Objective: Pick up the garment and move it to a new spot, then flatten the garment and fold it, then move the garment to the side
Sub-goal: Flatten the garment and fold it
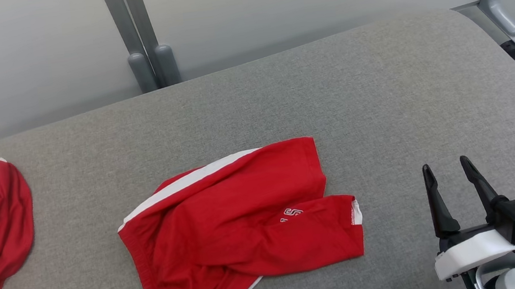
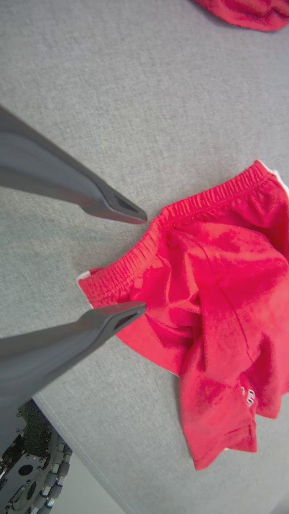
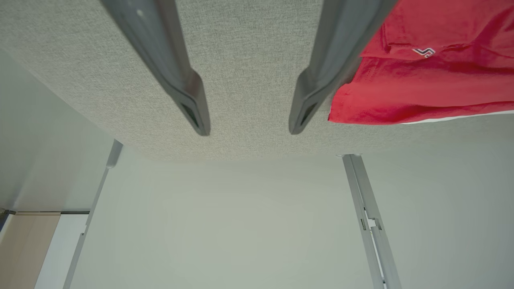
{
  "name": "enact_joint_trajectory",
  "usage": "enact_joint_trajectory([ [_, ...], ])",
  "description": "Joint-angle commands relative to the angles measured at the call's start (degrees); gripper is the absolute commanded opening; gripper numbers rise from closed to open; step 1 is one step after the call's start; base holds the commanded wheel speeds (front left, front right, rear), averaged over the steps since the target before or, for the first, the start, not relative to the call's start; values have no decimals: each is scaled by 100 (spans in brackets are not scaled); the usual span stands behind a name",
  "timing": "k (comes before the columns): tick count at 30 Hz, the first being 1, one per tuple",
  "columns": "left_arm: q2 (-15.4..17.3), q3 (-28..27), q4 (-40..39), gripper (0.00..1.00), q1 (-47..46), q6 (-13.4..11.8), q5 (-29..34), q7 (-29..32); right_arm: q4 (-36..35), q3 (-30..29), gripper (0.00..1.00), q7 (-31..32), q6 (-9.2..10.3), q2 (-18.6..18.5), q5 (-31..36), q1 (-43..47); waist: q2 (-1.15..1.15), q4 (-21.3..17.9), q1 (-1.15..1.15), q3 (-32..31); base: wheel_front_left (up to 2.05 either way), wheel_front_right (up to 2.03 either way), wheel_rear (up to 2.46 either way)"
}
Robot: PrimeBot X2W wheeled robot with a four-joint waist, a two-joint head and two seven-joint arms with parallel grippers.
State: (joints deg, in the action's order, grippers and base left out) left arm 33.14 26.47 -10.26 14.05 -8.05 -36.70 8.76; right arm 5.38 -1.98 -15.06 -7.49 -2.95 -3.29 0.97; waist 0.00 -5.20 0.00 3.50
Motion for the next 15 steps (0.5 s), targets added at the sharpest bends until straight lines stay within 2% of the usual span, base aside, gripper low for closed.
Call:
enact_joint_trajectory([
  [1,2,56,-221,100,-249,24,134,21,14,38,100,-18,0,-12,17,44,0,-55,0,-10,0,0,0],
  [5,-269,532,-496,100,-942,329,476,225,1,114,100,-18,0,-10,3,-107,0,-198,0,90,0,0,0],
  [7,-625,868,-326,100,-1394,601,512,275,-3,166,100,-18,0,-7,-18,-161,0,-279,0,165,0,0,0],
  [11,-1351,1328,521,100,-2381,1062,748,65,23,218,100,-18,0,-9,-53,-284,0,-512,0,302,0,0,0],
  [15,-1840,1715,1578,100,-3125,1369,826,10,37,280,100,-18,0,0,-83,-378,0,-800,0,426,0,0,0],
])
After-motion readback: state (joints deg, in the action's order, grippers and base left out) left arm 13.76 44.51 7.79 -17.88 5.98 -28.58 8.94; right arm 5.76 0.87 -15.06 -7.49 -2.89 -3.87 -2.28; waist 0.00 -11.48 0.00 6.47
